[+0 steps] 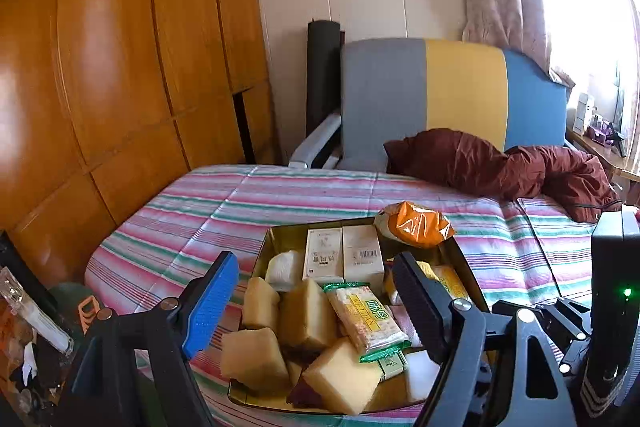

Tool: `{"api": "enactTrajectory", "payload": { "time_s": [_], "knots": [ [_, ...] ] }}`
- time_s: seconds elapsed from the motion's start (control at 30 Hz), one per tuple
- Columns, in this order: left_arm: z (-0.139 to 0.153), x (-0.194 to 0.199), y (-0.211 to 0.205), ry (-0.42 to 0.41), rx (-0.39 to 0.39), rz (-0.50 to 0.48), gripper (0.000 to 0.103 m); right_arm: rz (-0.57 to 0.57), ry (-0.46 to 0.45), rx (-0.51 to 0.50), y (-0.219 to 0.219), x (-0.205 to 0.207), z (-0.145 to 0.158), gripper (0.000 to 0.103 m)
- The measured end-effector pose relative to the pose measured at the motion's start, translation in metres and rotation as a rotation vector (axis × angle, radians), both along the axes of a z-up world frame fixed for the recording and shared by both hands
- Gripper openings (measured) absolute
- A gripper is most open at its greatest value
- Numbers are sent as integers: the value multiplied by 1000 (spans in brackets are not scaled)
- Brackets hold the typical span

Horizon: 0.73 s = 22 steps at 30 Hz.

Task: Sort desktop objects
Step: 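Release the WEIDAN packet and the sock bundle into the tray with both tools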

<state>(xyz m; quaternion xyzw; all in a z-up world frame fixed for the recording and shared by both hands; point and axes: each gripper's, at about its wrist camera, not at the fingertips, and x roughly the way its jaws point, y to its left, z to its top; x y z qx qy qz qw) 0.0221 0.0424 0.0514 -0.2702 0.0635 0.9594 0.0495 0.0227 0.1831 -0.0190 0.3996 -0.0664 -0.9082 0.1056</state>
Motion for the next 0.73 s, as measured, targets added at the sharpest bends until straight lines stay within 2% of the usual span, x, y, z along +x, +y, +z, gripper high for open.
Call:
{"api": "enactTrajectory", "payload": {
  "time_s": [0.17, 0.4, 0.6, 0.73],
  "knots": [
    [-5, 0, -4, -45, 26, -16, 71, 8, 9, 7, -4, 7, 1, 81],
    [-11, 2, -7, -55, 36, -18, 70, 16, 11, 35, -10, 11, 0, 82],
    [-16, -1, -12, -67, 46, -13, 57, 13, 7, 44, -11, 11, -2, 83],
    [-22, -3, -12, -90, 41, -21, 57, 0, 21, 54, -9, 12, 0, 83]
  ]
}}
